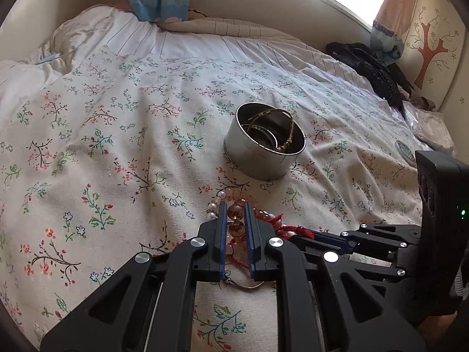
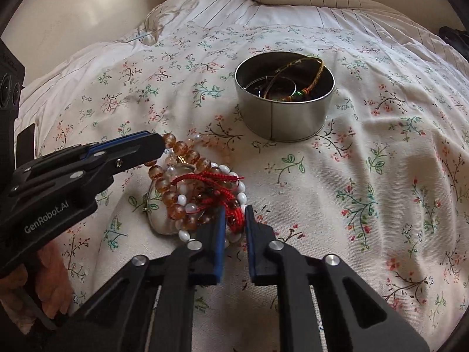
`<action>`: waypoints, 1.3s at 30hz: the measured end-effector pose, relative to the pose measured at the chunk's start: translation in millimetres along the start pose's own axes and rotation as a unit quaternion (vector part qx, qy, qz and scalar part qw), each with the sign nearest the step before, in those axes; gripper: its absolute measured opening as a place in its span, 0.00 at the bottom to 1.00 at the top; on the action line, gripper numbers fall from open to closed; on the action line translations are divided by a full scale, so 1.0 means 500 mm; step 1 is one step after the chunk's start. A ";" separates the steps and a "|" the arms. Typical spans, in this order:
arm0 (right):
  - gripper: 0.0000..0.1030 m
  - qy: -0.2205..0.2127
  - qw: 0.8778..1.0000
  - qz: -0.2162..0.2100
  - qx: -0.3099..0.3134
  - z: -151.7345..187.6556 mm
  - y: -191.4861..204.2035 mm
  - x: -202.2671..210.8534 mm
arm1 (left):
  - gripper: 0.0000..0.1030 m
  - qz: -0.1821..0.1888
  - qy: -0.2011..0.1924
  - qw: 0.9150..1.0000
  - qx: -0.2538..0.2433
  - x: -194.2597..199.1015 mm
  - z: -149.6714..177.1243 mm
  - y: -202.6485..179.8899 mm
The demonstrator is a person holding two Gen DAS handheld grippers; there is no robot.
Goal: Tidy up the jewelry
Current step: 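Carry the amber beaded bracelet over the silver tin with the left gripper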
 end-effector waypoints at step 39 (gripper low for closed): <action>0.09 -0.155 0.984 -0.062 -0.068 0.007 -0.059 0.155 | 0.10 0.024 -0.063 0.997 -0.022 0.055 -0.009 -0.036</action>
Point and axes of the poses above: each gripper's, at about its wrist camera, not at the fingertips, and x roughly against the way its jaws point, y to its left, z to its underside, the point moved 1 cm from there along -x, roughly the way its jaws point, and after that the axes turned 12 degrees about y, right-handed, at the moved point
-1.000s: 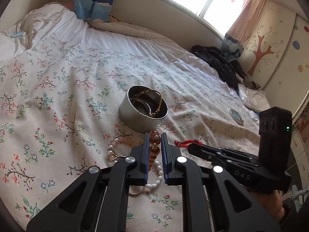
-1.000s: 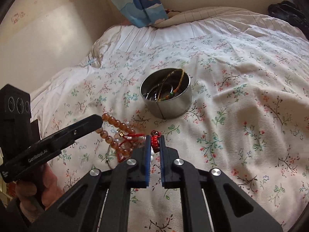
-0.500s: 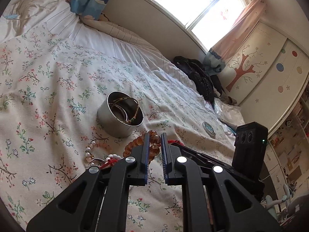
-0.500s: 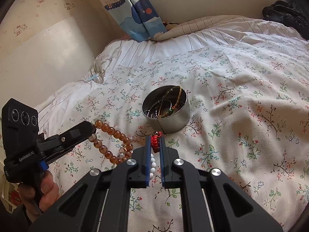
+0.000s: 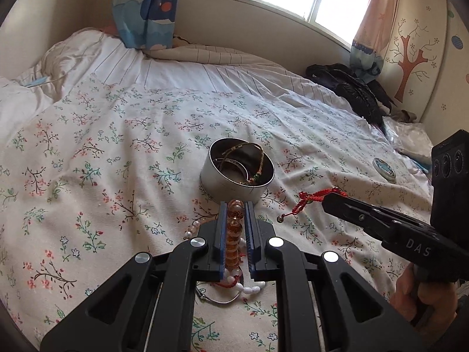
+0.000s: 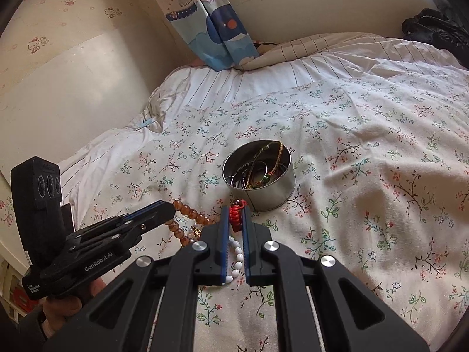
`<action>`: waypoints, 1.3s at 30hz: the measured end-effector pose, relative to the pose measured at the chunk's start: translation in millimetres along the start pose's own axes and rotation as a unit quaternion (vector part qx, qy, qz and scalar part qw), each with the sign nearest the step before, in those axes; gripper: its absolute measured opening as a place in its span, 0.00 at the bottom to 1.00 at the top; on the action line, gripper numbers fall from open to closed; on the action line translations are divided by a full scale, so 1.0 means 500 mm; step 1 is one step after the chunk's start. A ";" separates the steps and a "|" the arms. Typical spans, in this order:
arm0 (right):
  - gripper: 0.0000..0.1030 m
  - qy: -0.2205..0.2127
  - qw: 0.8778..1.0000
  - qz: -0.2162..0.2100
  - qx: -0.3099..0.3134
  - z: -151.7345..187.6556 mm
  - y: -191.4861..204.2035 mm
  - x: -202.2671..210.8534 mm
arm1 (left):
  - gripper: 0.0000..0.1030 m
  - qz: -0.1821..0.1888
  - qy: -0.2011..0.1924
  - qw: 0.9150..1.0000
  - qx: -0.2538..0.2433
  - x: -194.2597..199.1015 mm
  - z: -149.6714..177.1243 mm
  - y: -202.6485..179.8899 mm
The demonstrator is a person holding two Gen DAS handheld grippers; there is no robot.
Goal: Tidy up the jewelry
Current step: 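Carry the amber beaded bracelet over the silver tin with the left gripper, then lower the amber bracelet into the tin and open the left gripper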
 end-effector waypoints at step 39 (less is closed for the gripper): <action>0.09 -0.052 0.998 0.010 0.019 -0.087 0.004 -0.013 | 0.10 0.036 -0.076 0.996 -0.007 0.023 -0.080 -0.026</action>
Point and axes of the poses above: each gripper's, at about its wrist camera, not at the fingertips, and x roughly against the way its jaws point, y to its left, z to its underside, the point moved 1 cm from there along -x, roughly the way its jaws point, and after that the axes turned 12 degrees about y, right-handed, at the moved point
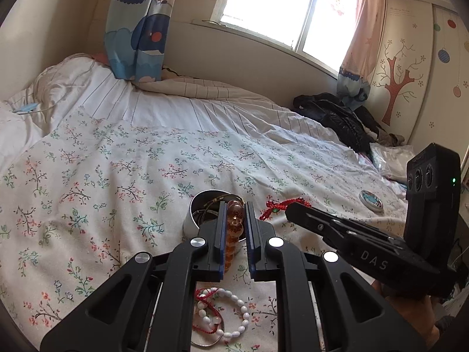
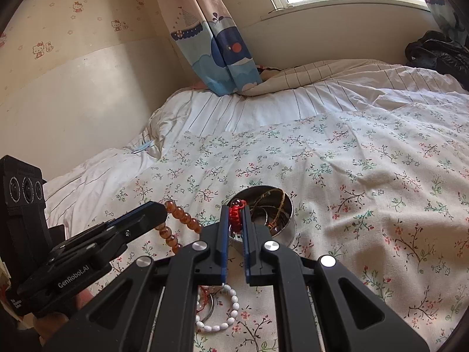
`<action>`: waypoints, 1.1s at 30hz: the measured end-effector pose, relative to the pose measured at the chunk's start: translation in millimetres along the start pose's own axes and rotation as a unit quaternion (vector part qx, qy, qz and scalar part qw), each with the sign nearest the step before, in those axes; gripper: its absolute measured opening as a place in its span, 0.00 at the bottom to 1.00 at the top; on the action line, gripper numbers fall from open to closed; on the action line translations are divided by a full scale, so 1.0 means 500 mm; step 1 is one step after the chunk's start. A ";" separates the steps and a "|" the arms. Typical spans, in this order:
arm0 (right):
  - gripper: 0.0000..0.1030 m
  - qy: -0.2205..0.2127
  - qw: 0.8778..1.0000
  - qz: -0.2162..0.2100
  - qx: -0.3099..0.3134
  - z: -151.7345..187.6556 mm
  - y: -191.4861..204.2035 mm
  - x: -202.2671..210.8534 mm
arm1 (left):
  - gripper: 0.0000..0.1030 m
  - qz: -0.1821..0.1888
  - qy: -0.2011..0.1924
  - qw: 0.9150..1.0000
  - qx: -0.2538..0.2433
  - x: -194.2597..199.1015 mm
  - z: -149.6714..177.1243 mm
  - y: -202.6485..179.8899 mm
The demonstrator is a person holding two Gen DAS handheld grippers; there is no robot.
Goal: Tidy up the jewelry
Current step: 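Lower the amber bracelet into the tin and open the left gripper, then move the left gripper back to the bracelets beside the tin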
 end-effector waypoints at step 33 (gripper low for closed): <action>0.41 0.043 0.998 0.046 -0.026 -0.066 -0.072 -0.128 | 0.64 -0.095 0.032 0.985 0.139 -0.157 -0.071 0.116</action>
Point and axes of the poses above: each gripper's, at about its wrist camera, not at the fingertips, and x roughly against the way its jaws point, y to its left, z to its underside, the point moved 1 cm from there along -x, roughly the way its jaws point, and after that the axes turned 12 degrees about y, right-handed, at the moved point
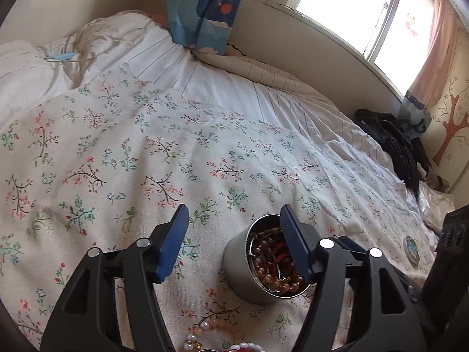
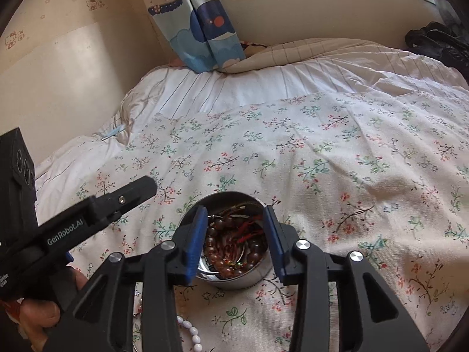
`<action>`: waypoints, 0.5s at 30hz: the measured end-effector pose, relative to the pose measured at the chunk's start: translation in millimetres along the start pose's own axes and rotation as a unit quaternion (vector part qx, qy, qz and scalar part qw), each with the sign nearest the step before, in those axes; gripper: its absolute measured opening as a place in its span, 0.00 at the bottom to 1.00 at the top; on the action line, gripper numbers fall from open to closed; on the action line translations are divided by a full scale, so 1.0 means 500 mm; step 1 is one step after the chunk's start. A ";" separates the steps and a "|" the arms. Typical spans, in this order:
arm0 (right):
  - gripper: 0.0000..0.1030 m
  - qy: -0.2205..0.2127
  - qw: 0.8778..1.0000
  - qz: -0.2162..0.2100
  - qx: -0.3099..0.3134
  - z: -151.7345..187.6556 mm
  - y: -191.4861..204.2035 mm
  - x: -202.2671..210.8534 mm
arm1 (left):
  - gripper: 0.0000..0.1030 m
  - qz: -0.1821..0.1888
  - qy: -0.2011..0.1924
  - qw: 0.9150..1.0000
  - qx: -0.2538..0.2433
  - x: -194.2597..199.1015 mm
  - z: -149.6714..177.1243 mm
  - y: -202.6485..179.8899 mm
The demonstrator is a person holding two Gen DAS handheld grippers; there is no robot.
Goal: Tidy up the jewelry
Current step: 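Move the left gripper back to the bracelets beside the tin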
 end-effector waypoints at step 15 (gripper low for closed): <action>0.61 0.002 1.000 0.015 -0.027 -0.002 -0.024 0.009 | 0.89 -0.098 -0.020 0.993 -0.066 0.005 0.014 -0.045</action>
Point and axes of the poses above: each gripper's, at about its wrist camera, not at the fingertips, and x roughly against the way its jaws point, y to its left, z to its underside, the point moved 1 cm from there along -x, roughly the way its jaws point, and after that the axes turned 12 degrees about y, right-handed, at the moved point
